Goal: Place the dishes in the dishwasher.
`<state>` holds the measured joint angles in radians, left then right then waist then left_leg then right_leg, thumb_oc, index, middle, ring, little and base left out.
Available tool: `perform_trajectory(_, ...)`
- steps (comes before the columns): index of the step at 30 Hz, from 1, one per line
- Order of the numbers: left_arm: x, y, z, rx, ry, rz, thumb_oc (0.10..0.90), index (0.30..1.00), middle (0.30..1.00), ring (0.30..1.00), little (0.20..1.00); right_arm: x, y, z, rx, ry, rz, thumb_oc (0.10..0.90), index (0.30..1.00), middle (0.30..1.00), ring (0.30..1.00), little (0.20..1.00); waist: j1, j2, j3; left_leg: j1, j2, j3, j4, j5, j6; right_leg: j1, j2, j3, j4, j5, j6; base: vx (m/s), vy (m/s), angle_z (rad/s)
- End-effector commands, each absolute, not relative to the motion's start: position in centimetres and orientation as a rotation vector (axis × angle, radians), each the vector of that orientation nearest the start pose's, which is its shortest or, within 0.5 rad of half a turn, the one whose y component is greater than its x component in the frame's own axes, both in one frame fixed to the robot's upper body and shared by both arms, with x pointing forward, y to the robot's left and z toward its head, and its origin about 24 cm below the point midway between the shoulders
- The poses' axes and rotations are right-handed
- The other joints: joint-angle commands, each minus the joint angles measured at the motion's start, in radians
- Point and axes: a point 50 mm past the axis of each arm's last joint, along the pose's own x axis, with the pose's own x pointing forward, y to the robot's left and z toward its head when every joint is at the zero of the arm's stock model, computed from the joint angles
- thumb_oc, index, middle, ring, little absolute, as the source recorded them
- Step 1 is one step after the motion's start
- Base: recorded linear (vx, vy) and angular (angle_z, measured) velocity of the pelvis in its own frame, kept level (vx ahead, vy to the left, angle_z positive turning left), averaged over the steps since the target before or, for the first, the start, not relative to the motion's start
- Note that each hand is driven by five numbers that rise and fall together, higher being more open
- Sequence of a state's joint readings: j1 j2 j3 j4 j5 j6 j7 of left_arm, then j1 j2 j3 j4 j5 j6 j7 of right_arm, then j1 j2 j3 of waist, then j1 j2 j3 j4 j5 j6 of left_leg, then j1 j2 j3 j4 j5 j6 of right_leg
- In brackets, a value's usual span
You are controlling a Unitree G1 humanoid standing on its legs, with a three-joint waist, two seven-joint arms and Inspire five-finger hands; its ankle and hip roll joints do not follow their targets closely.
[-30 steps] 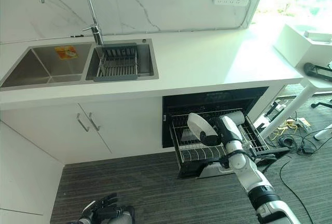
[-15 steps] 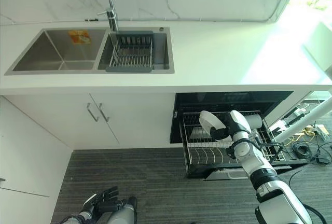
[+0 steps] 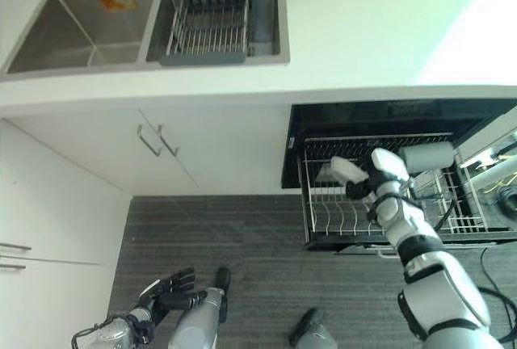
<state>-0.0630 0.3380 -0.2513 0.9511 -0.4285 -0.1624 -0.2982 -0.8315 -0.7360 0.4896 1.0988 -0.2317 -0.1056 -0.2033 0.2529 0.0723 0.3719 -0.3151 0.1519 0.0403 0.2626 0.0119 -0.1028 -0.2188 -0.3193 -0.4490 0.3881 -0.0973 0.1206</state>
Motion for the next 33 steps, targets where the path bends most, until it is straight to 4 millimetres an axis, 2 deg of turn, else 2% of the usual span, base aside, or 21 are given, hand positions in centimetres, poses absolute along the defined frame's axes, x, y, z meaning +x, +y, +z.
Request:
perform_trajectory(1,14.1,25.8,-12.0,0.036,0.852,-0.112,0.8,0.9,0.9,0.9,0.9,37.3,-30.8,15.4,-1.204,0.021,-0.266,0.4,0.3,0.3,0.3,0.3,0.026,-0.043,-0.055,0.006,-0.023,-0.057,0.037,-0.144,0.022,0.037,0.0,0.069,-0.088,-0.007,0.064,-0.07,0.015,0.01)
perform_trajectory(7,15.1,25.6,-11.6,0.009,0.81,-0.097,0.8,0.9,0.9,0.9,0.9,38.1,-29.9,16.4,-1.229,-0.002,-0.246,0.4,0.3,0.3,0.3,0.3,0.034,-0.046,-0.032,-0.027,-0.028,-0.071,0.037,-0.139,0.024,0.002,0.007,0.075,-0.088,-0.004,0.057,-0.08,0.015,0.0)
perform_trajectory(9,15.6,25.7,-11.3,0.008,0.793,-0.098,0.8,0.9,0.9,0.9,0.9,38.3,-29.6,16.7,-1.237,-0.003,-0.239,0.695,0.742,0.742,0.742,0.742,0.037,-0.05,-0.025,-0.037,-0.027,-0.072,0.037,-0.138,0.024,-0.006,0.01,0.075,-0.088,-0.004,0.056,-0.07,-0.014,0.0)
perform_trajectory(10,15.8,25.7,-11.2,0.007,0.787,-0.098,0.8,0.9,0.9,0.9,0.9,38.4,-29.6,16.8,-1.23,0.003,-0.236,0.8,0.9,0.9,0.9,0.9,0.038,-0.053,-0.023,-0.04,-0.026,-0.073,0.037,-0.137,0.024,-0.008,0.011,0.075,-0.088,-0.004,0.055,-0.05,-0.021,-0.02)
perform_trajectory(15,16.4,25.9,-10.8,0.011,0.768,-0.094,0.8,0.9,0.9,0.9,0.9,38.6,-29.6,16.9,-1.189,0.044,-0.237,0.8,0.9,0.9,0.9,0.9,0.043,-0.065,-0.02,-0.053,-0.024,-0.075,0.037,-0.135,0.024,-0.019,0.016,0.073,-0.088,-0.001,0.055,-0.04,-0.018,-0.01)
perform_trajectory(25,16.8,26.3,-10.6,0.025,0.768,-0.077,0.8,0.9,0.9,0.9,0.9,38.6,-29.6,16.0,-1.179,0.118,-0.194,0.8,0.9,0.9,0.9,0.9,0.04,-0.085,-0.031,-0.047,-0.016,-0.066,0.037,-0.139,0.022,-0.017,0.028,0.083,-0.088,-0.004,0.052,-0.02,-0.005,-0.02)
perform_trajectory(31,16.6,26.4,-10.7,0.024,0.775,-0.068,0.8,0.9,0.9,0.9,0.9,38.4,-29.8,15.9,-1.172,0.118,-0.191,0.8,0.9,0.9,0.9,0.9,0.033,-0.091,-0.046,-0.041,-0.011,-0.056,0.037,-0.142,0.021,-0.015,0.032,0.089,-0.088,-0.007,0.052,-0.03,0.002,-0.06)
perform_trajectory(33,16.3,26.8,-10.7,0.024,0.784,-0.054,0.8,0.9,0.9,0.9,0.9,38.3,-29.9,16.2,-1.111,0.116,-0.187,0.8,0.9,0.9,0.9,0.9,0.024,-0.099,-0.053,-0.032,-0.007,-0.047,0.037,-0.145,0.019,-0.007,0.034,0.093,-0.088,-0.008,0.052,-0.03,0.007,-0.11)
